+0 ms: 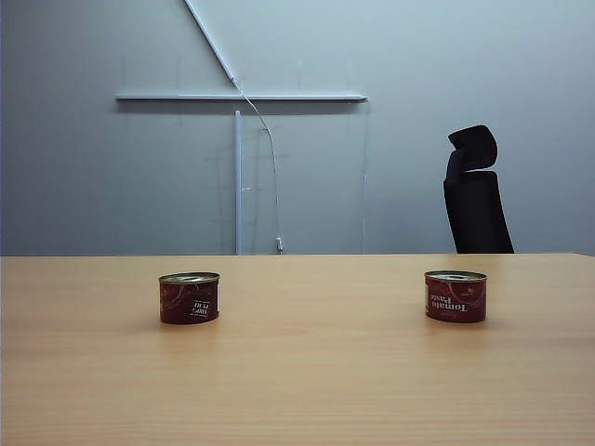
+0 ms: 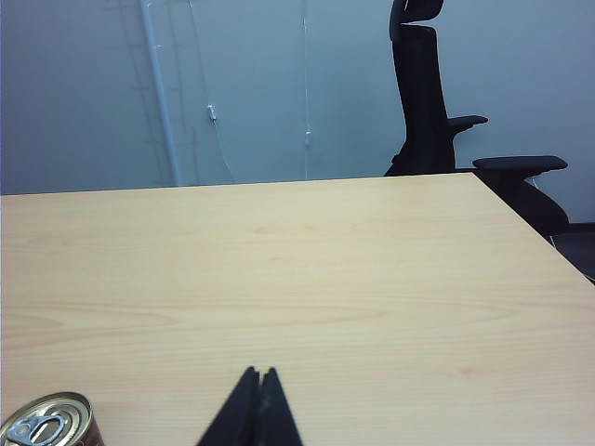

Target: Stack a can of tomatoes on the right onto the can of tomatoes on the left.

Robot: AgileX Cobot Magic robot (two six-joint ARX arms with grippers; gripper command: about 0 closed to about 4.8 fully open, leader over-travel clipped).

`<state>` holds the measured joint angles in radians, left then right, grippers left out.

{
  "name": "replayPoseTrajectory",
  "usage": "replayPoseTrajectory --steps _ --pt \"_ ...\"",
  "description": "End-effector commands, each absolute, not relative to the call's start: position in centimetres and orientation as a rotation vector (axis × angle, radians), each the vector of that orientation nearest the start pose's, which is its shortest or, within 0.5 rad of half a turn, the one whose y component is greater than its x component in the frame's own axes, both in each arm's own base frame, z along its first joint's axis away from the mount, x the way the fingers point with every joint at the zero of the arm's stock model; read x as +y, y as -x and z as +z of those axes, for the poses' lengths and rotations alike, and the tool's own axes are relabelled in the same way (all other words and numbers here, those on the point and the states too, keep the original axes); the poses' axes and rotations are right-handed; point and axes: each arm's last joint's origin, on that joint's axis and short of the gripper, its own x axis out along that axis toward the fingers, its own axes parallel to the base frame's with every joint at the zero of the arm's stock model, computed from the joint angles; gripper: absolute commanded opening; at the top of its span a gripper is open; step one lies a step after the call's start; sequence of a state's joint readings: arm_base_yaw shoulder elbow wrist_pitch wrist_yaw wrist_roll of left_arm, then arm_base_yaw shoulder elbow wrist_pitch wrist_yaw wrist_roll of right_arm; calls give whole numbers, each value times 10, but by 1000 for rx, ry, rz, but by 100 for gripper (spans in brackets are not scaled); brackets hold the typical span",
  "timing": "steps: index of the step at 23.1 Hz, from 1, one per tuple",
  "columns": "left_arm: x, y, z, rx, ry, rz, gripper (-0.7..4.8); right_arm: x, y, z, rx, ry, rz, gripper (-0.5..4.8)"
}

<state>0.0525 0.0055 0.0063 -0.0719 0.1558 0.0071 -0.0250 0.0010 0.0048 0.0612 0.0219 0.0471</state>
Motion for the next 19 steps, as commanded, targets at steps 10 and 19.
replayPoseTrajectory --steps 10,19 --pt "-22 -97 157 98 -16 -255 -4 2 -97 173 -68 -302 126 27" --pt "-64 -81 151 169 -61 -704 -4 21 -100 172 104 -330 396 474"
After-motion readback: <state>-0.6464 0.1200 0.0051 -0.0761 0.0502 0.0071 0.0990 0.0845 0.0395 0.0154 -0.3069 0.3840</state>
